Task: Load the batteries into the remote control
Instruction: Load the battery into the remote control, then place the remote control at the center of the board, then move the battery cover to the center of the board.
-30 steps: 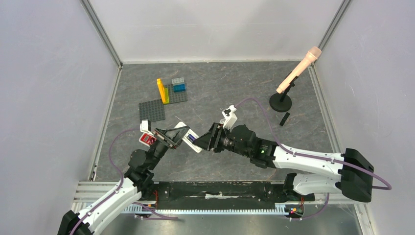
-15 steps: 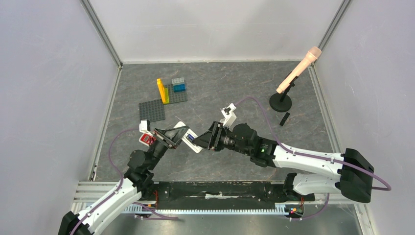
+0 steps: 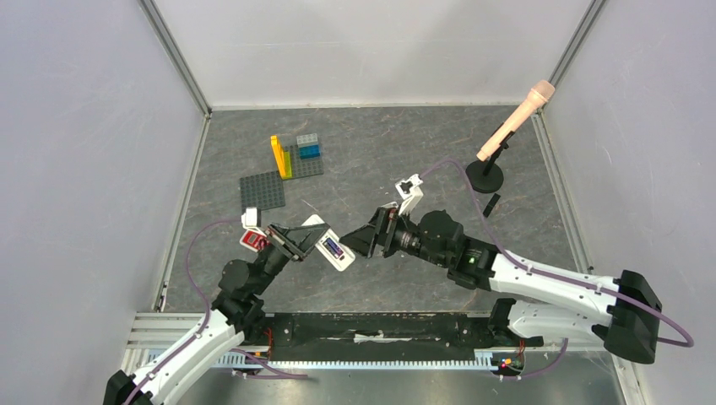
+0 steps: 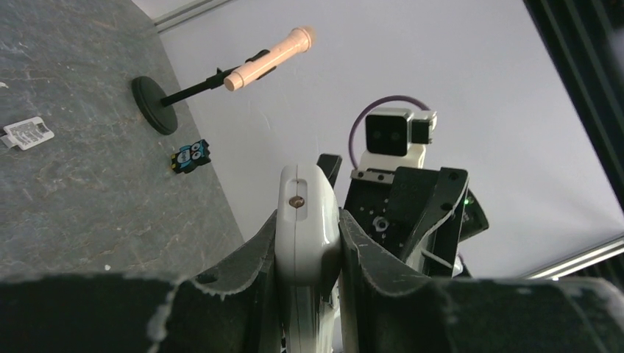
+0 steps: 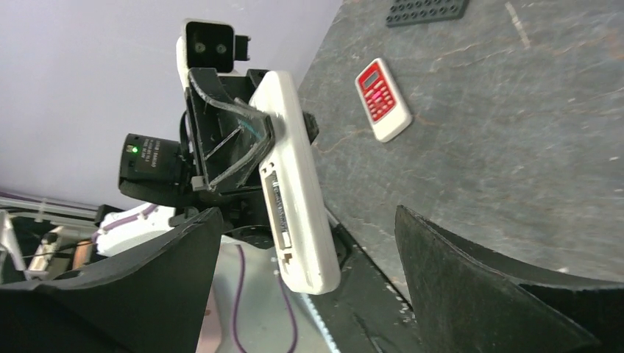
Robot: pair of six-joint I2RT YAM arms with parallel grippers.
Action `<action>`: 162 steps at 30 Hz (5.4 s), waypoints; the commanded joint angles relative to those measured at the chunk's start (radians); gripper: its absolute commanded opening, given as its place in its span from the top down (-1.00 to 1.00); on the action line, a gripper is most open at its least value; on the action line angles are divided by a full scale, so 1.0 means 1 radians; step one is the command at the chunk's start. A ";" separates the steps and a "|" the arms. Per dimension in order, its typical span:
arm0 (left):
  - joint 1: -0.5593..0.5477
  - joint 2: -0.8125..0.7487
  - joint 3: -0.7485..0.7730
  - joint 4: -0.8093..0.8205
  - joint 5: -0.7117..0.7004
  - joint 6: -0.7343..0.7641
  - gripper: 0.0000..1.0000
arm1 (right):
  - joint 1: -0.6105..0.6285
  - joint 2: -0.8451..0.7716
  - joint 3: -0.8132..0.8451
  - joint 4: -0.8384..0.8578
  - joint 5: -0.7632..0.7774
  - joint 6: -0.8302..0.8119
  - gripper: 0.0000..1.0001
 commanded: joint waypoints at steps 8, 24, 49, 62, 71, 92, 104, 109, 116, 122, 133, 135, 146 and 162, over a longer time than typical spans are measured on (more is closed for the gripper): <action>-0.002 -0.027 0.061 -0.107 0.077 0.139 0.96 | 0.035 0.029 0.170 -0.267 -0.132 -0.601 -0.89; -0.002 -0.002 0.079 -0.192 0.028 0.121 0.96 | 0.241 0.344 0.428 -0.526 0.320 -0.780 -0.75; -0.002 -0.150 0.373 -1.243 -0.496 0.102 -0.45 | 0.138 0.358 0.250 -0.634 0.023 -1.069 0.35; -0.002 -0.121 0.386 -1.246 -0.491 0.107 -0.44 | 0.130 0.636 0.354 -0.724 -0.020 -1.251 0.31; -0.002 -0.132 0.393 -1.253 -0.503 0.122 -0.44 | 0.128 0.631 0.376 -0.776 0.088 -1.245 -0.55; -0.002 -0.086 0.395 -1.236 -0.473 0.139 -0.41 | -0.210 0.716 0.607 -0.543 0.339 -0.718 0.10; -0.002 -0.052 0.376 -1.214 -0.454 0.132 -0.40 | -0.253 0.862 0.649 -0.561 0.419 -0.686 0.14; -0.002 -0.018 0.384 -1.194 -0.456 0.139 -0.39 | -0.284 0.829 0.620 -0.591 0.400 -0.505 -0.06; -0.002 0.006 0.370 -1.164 -0.454 0.137 -0.39 | -0.326 0.832 0.667 -0.725 0.342 -0.124 -0.18; -0.002 0.007 0.370 -1.165 -0.448 0.136 -0.38 | -0.333 0.845 0.686 -0.775 0.361 0.130 -0.17; -0.002 -0.024 0.373 -1.191 -0.459 0.138 -0.37 | -0.362 0.921 0.731 -0.889 0.390 0.399 -0.04; -0.002 -0.027 0.373 -1.195 -0.459 0.137 -0.37 | -0.366 0.931 0.733 -0.890 0.403 0.423 -0.04; -0.002 -0.050 0.380 -1.222 -0.477 0.138 -0.36 | -0.376 1.022 0.848 -0.969 0.469 0.413 0.02; -0.002 -0.071 0.372 -1.236 -0.486 0.130 -0.35 | -0.381 1.097 0.965 -1.031 0.378 0.143 0.99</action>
